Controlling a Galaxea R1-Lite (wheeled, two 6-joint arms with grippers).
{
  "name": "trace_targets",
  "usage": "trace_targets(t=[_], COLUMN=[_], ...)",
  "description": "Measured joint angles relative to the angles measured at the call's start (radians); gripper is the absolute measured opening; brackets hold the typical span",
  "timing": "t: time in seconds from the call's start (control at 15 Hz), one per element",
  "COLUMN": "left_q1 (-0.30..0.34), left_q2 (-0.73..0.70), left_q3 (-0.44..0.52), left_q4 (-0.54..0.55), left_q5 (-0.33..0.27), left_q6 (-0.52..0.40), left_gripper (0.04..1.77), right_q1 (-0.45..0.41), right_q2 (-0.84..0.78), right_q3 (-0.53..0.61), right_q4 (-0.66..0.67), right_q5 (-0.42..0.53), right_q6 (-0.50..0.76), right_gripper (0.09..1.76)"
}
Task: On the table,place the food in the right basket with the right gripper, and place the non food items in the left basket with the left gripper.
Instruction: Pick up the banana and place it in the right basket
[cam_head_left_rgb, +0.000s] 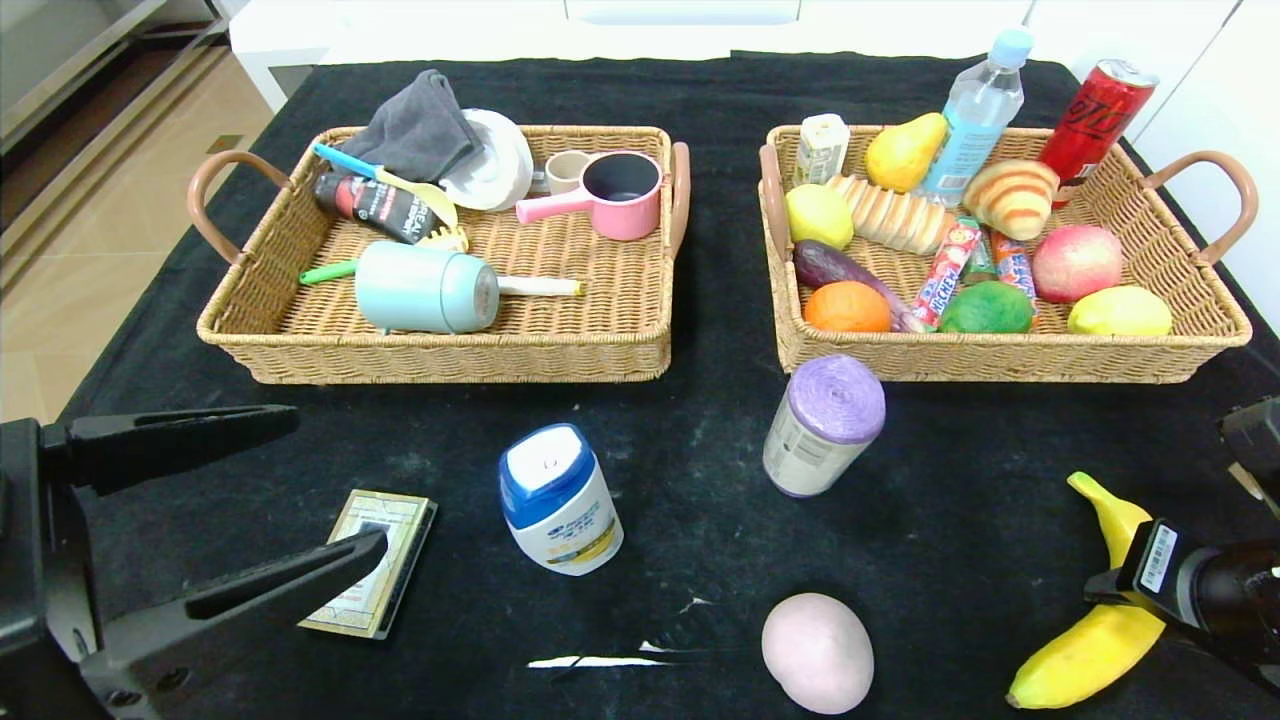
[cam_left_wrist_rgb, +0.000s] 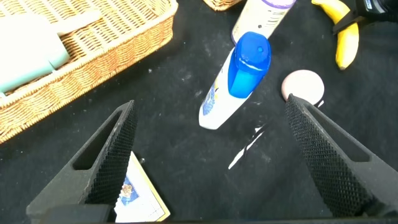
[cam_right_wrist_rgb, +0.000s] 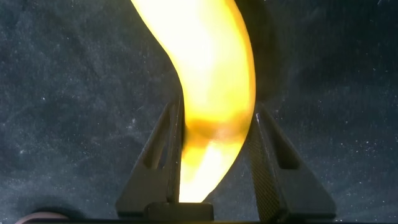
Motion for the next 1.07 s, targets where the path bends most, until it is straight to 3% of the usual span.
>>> trace_targets(t=[0.67, 1.07], left_q1=[-0.019, -0.025], left_q2=[0.0, -0.002], left_q3=[0.001, 0.01], left_q4=[-0.001, -0.003], left_q5=[0.001, 0.001], left_q6=[0.0, 0.0], left_gripper=[1.72, 1.72], right_q1=[0.02, 0.058], right_q2=[-0.031, -0.116], right_q3=[-0.012, -0.164], right_q4=[0.015, 0.163], right_q5=[0.004, -0.006], right_q6=[-0.029, -0.121], right_gripper=[0.68, 0.68])
